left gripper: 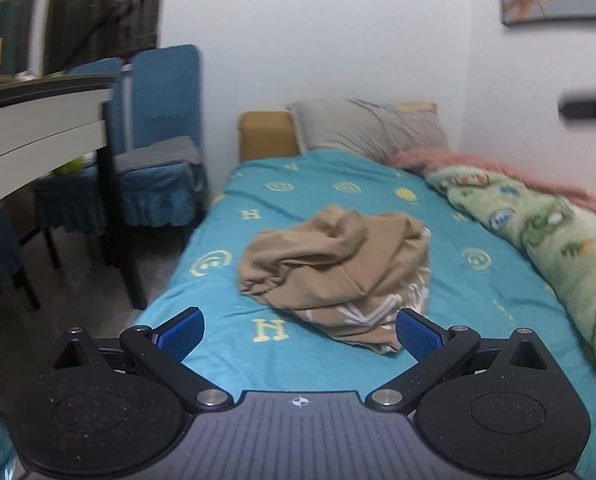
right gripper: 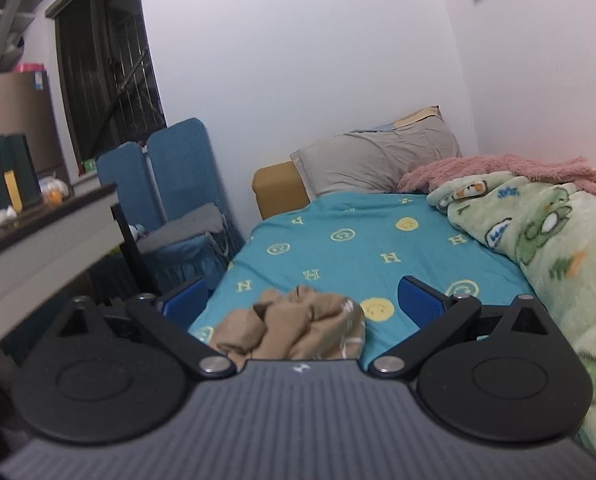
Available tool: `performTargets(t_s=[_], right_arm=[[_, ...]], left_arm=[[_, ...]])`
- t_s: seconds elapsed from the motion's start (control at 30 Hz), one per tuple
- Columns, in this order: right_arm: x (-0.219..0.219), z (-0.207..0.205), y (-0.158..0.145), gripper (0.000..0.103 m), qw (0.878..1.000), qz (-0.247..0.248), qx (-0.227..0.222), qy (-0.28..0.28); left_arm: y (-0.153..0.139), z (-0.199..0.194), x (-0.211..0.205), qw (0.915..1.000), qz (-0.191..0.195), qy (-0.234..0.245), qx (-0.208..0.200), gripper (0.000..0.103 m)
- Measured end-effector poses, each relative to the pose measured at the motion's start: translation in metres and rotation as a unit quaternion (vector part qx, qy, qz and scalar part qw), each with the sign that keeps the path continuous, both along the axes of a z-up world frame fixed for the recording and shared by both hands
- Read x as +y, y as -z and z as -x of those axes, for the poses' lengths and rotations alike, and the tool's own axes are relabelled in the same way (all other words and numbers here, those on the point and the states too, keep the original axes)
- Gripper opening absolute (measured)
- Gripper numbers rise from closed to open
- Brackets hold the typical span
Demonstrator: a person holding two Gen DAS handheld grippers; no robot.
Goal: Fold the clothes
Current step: 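Lower the left gripper onto the tan garment and pinch its edge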
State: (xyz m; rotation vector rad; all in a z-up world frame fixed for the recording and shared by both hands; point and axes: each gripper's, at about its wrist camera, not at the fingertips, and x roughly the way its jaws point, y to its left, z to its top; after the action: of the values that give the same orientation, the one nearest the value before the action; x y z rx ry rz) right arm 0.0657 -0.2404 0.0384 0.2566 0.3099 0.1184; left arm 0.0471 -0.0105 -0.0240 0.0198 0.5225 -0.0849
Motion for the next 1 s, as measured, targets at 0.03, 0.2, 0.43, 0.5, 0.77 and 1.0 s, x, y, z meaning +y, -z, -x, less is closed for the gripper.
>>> performTargets(t_s=[0.03,0.2,0.43,0.5,0.77,1.0], right_arm=[[-0.004,-0.002,0.002,0.103,1.000,0.002,0.000,0.003],[-0.024,-0.009,0.013,0.103,1.000,0.011,0.002,0.020],[-0.047,-0.017,0.040,0.103,0.998,0.001,0.020,0.057],[-0.052,-0.021,0.045,0.103,0.998,0.004,0.021,0.064],[-0.076,-0.038,0.068,0.103,0.997,-0.022,0.035,0.068],[-0.084,-0.056,0.081,0.103,0.995,-0.055,0.053,0.068]], left_arm=[[0.001,-0.009,-0.004,1.0000,-0.004,0.007,0.002,0.103],[0.007,-0.065,-0.024,0.9993,-0.020,0.032,0.001,0.103],[0.032,-0.152,-0.059,0.9961,-0.063,0.062,-0.006,0.101],[0.045,-0.175,-0.075,0.9929,-0.092,0.075,-0.004,0.099],[0.076,-0.250,-0.087,0.9946,-0.081,0.031,0.057,0.025],[0.007,-0.232,-0.060,0.9973,-0.012,0.072,0.011,0.016]])
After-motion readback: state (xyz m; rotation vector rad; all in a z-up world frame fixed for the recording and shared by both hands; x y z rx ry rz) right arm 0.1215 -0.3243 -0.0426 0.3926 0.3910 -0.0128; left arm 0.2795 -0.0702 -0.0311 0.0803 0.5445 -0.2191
